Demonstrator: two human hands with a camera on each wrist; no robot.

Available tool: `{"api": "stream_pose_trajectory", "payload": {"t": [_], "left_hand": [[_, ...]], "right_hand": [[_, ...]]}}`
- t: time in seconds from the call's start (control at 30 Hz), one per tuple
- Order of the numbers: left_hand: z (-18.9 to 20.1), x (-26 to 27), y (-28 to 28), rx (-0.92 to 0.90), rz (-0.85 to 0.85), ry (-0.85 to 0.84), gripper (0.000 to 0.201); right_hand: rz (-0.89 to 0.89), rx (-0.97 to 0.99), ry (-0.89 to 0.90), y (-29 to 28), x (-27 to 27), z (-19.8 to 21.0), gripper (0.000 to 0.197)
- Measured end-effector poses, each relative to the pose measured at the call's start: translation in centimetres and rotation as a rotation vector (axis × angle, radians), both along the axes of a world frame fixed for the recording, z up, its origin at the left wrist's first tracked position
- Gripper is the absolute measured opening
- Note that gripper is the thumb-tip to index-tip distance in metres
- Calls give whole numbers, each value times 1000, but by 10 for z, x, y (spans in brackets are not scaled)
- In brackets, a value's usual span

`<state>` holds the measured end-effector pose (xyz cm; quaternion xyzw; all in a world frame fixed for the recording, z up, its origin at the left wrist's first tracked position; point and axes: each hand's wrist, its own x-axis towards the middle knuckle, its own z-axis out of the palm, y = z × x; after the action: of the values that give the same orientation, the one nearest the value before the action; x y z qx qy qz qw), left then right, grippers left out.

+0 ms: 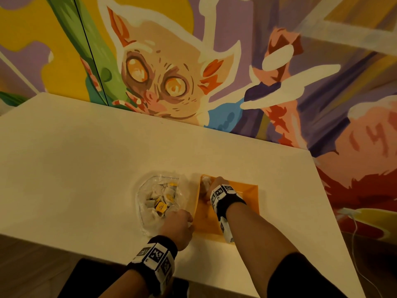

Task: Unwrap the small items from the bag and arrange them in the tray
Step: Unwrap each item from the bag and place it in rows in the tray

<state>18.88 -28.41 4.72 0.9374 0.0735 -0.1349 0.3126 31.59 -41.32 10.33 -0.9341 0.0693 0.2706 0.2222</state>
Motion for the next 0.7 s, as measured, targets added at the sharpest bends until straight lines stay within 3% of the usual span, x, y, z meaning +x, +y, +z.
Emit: {"api": "stream_pose_trajectory", "payload": {"t": [0.07, 0.17, 0.3, 0.47, 0.53, 0.6, 0.7], "left_hand": [[0, -1, 1, 4, 7, 7, 26], [-1, -1, 2, 7, -7, 5, 27], [2, 0, 2, 11, -20, 16, 27], [18, -3, 6, -41, 25, 3, 28], [32, -2, 8, -163, 91, -31, 24], [48, -4, 10, -453, 231, -11, 18], [71, -7, 14, -887, 473, 87, 28]], "right_hand": [[23, -31, 18, 0, 0, 2, 45], [-33, -93, -12, 4, 5, -10, 28], [-73, -20, -14, 3, 10, -21, 43], [-67, -66, -84, -5, 1, -17, 47], [-75, -39, -95, -6, -2, -11, 49], [-94, 34, -101, -8, -7, -7, 48], [-88, 224, -192, -6, -31, 12, 17]]}}
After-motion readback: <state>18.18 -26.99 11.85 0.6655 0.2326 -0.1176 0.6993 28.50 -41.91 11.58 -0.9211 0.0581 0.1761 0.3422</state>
